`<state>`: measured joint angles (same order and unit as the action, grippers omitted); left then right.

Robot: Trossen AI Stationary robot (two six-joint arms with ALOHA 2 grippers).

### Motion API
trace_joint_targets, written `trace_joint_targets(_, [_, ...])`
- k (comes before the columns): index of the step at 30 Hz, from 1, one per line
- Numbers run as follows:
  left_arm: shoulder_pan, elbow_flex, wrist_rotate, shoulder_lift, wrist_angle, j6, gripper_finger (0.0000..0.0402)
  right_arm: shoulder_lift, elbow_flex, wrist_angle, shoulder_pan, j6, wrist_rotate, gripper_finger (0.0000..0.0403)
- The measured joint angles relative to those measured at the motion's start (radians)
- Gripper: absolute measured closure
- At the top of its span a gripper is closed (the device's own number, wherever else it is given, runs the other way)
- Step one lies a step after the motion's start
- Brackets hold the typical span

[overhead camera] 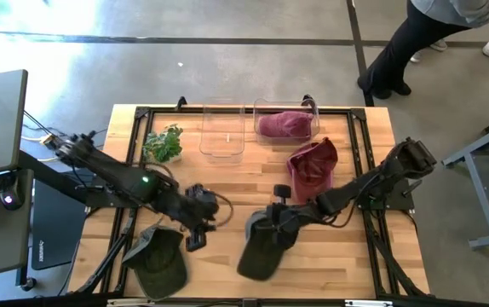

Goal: Pick & Place hat
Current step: Put the right black cap into the left transparent bin

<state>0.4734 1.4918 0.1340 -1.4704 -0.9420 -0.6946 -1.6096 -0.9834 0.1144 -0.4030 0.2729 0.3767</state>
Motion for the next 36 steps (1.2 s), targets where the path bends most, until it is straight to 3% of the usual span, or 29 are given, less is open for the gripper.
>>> trace_joint_targets(2, [0.010,0.000,0.028,-0.051,-0.014,-0.075,0.0268,0.000,-0.020,0.016,0.028,-0.005,-0.030,0.0398])
trace_joint_targets(6, [0.091,-0.004,0.255,-0.107,-0.001,-0.270,0.0268,0.000,-0.074,0.095,0.068,0.001,-0.019,0.0397])
trace_joint_targets(9, [0.137,-0.048,0.310,-0.114,0.073,-0.419,0.0268,0.000,-0.106,0.148,0.085,0.013,0.002,0.0398])
trace_joint_targets(17, [0.142,-0.380,0.381,-0.116,0.554,-0.618,0.0267,0.000,-0.128,0.159,0.096,0.014,0.011,0.0400])
trace_joint_targets(23, [0.113,-0.527,0.361,-0.149,1.047,-0.547,0.0219,0.000,-0.128,0.159,0.098,0.016,0.018,0.0400])
trace_joint_targets(30, [0.042,-0.532,0.312,-0.188,1.073,-0.549,0.0133,0.001,-0.128,0.158,0.110,0.040,0.019,0.0400])
trace_joint_targets(36, [-0.011,-0.466,0.127,-0.267,0.947,-0.557,0.0150,0.013,-0.128,0.158,0.112,0.070,0.023,0.0400])
